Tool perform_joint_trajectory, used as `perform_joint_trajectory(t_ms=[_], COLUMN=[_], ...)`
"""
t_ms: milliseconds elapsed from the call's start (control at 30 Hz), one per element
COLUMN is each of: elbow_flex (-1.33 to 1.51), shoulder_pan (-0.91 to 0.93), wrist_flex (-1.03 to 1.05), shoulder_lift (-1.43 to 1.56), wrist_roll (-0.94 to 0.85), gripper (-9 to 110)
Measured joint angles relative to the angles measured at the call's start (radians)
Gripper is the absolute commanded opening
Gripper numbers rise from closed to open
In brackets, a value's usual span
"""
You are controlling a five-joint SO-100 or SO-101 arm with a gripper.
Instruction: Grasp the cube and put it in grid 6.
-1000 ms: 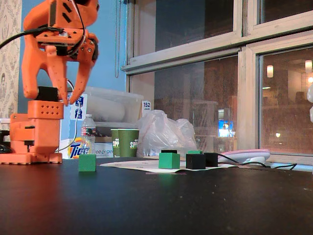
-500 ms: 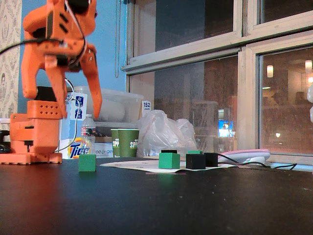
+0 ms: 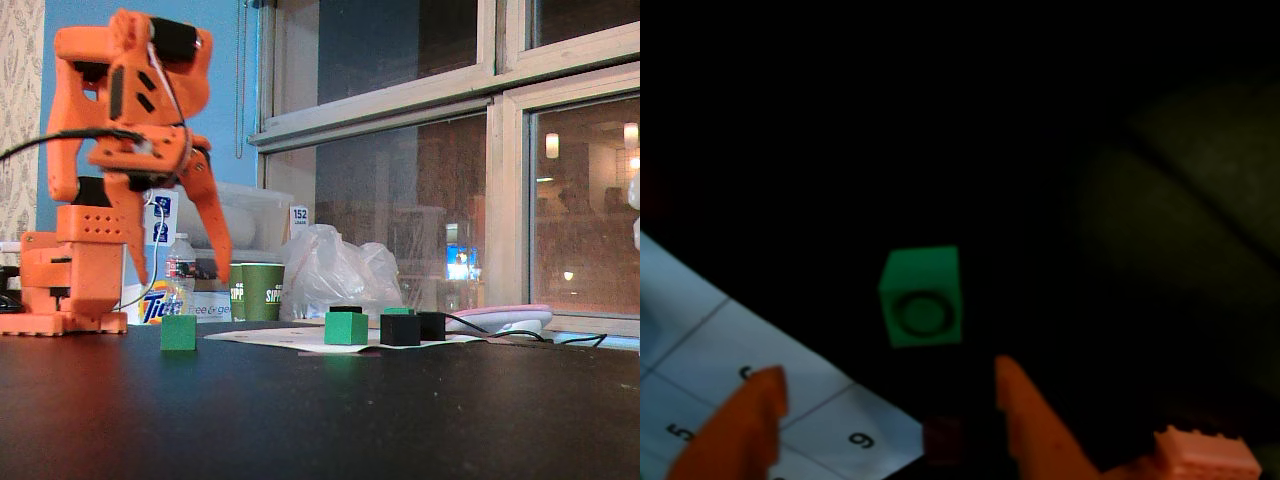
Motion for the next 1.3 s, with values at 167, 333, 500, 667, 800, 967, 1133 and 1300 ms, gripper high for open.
perform_joint_trajectory(t_ms=[167, 333, 500, 667, 800, 967, 1133, 1300], elbow_flex=[0.026, 0.032, 0.005, -0.029, -0.031, -0.032, -0.032, -0.032], shoulder_pan=[-0.021, -0.031, -0.031, -0.031, -0.031, -0.029, -0.023, -0.003], wrist_flex=[-0.032, -0.04, -0.038, -0.018, -0.017, 0.0, 0.0, -0.008], shoulder_lift=[-0.009, -0.017, -0.06, -0.071, -0.08, -0.095, -0.127, -0.15], wrist_roll=[0.008, 0.008, 0.037, 0.043, 0.049, 0.049, 0.049, 0.044], gripper=[33, 33, 35, 35, 35, 35, 35, 35])
